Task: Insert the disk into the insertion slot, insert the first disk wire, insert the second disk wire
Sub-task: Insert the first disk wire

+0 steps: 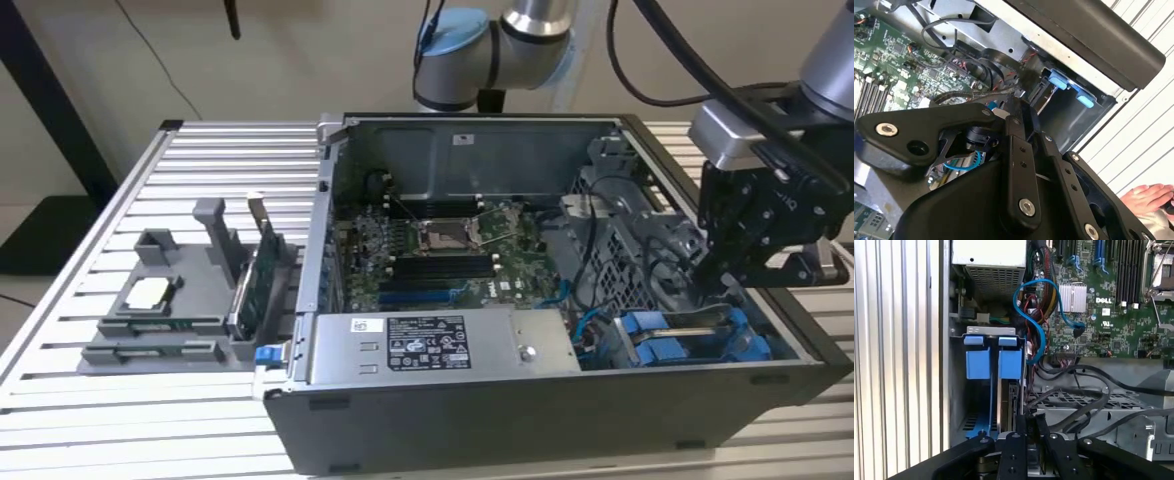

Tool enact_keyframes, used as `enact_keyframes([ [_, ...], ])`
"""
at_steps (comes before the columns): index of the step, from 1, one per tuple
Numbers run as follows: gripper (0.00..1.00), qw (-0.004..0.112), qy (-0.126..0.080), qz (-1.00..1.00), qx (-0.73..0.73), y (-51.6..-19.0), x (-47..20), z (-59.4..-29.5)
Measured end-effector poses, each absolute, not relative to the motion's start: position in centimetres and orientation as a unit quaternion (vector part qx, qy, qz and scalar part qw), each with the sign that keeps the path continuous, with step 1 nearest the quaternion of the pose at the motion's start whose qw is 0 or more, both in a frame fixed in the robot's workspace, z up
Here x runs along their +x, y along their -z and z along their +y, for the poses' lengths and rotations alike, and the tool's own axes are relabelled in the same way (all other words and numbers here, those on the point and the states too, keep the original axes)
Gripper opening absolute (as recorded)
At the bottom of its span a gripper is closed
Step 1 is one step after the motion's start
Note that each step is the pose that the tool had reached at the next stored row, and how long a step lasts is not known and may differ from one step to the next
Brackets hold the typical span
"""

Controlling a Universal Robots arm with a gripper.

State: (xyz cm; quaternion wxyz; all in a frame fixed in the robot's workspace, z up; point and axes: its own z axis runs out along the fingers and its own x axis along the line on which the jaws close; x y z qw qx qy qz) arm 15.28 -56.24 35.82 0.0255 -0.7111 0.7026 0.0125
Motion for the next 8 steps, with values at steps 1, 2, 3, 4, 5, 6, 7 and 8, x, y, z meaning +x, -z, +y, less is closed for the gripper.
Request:
enact_keyframes([
  [1,0.19,0.026,-0.012,0.703,-0.711,-35.71,15.33,-56.37],
  [2,0.19,0.026,-0.012,0.703,-0.711,-35.60,15.36,-56.48],
  [3,0.19,0.026,-0.012,0.703,-0.711,-35.51,15.41,-56.59],
  [4,0.19,0.026,-0.012,0.703,-0.711,-35.39,15.45,-56.70],
  [5,0.19,0.026,-0.012,0.703,-0.711,-35.29,15.50,-56.79],
  [6,0.19,0.026,-0.012,0.703,-0.711,-35.18,15.52,-56.87],
  [7,0.19,0.026,-0.013,0.703,-0.710,-35.05,15.54,-56.95],
  [8,0.19,0.026,-0.013,0.703,-0.710,-34.93,15.56,-57.01],
])
